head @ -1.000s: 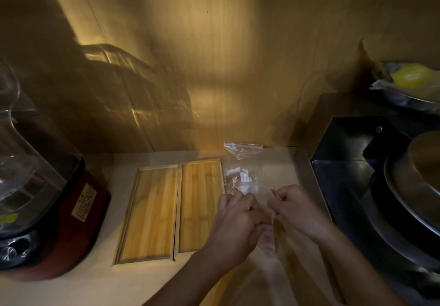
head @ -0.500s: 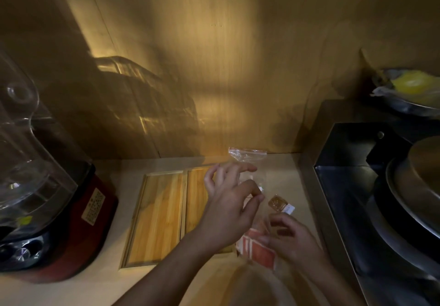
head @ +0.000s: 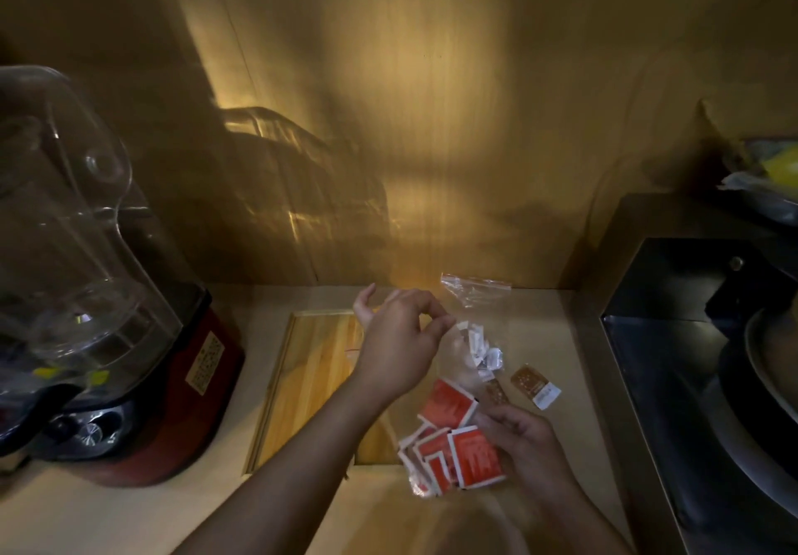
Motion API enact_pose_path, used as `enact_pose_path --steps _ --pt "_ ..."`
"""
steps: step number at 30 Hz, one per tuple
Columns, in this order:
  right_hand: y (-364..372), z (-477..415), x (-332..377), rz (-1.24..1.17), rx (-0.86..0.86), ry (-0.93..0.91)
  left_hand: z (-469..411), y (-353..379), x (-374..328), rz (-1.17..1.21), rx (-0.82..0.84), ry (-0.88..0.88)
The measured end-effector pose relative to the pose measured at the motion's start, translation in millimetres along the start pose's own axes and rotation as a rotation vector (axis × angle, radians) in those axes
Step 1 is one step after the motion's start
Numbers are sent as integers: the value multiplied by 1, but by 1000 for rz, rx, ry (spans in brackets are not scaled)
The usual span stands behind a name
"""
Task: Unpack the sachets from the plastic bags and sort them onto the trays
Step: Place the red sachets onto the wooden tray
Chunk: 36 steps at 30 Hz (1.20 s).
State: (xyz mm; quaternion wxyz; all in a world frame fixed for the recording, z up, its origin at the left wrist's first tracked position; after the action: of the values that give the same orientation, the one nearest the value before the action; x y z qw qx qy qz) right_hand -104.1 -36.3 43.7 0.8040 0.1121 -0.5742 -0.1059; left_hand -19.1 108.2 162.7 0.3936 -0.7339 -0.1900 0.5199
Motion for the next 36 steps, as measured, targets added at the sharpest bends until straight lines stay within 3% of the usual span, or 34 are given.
enact_pose_path --steps 5,10,15,17,19,23,26,28,30,36 --pt "25 -12 -10 -59 2 202 -20 20 32 -64 121 -104" --pt "30 -19 -20 -18 -108 302 -21 46 69 -121 249 -189" --pt "29 -22 -24 69 -126 353 2 52 91 -71 129 -315" --pt "29 -21 -24 88 -106 374 26 49 95 58 22 -419" --pt "28 -21 -25 71 -106 367 57 50 104 235 20 -595" --pt "29 -25 -29 -27 -132 361 113 70 123 542 432 -1011" --pt "33 -28 -30 -111 -133 391 137 91 128 884 598 -1129" --pt "37 -30 -32 -175 -143 427 141 100 124 1240 574 -1124" --pt "40 -31 -33 -178 -129 472 140 103 121 1432 468 -1113" --pt "31 -25 -28 66 8 376 135 98 124 1454 264 -1130"
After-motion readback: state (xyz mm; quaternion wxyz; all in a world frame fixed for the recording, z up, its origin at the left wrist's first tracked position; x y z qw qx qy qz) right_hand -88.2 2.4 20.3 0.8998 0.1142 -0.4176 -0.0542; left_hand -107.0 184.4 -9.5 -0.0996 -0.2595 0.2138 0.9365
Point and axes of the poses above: each hand's wrist, its own z-axis away from the middle knuckle, its own y-axis out of the palm, x = y × z, the point moved 1 cm from there along -z, towards the middle knuckle, and after that the axes turned 12 degrees about x, right-handed, at the moved point
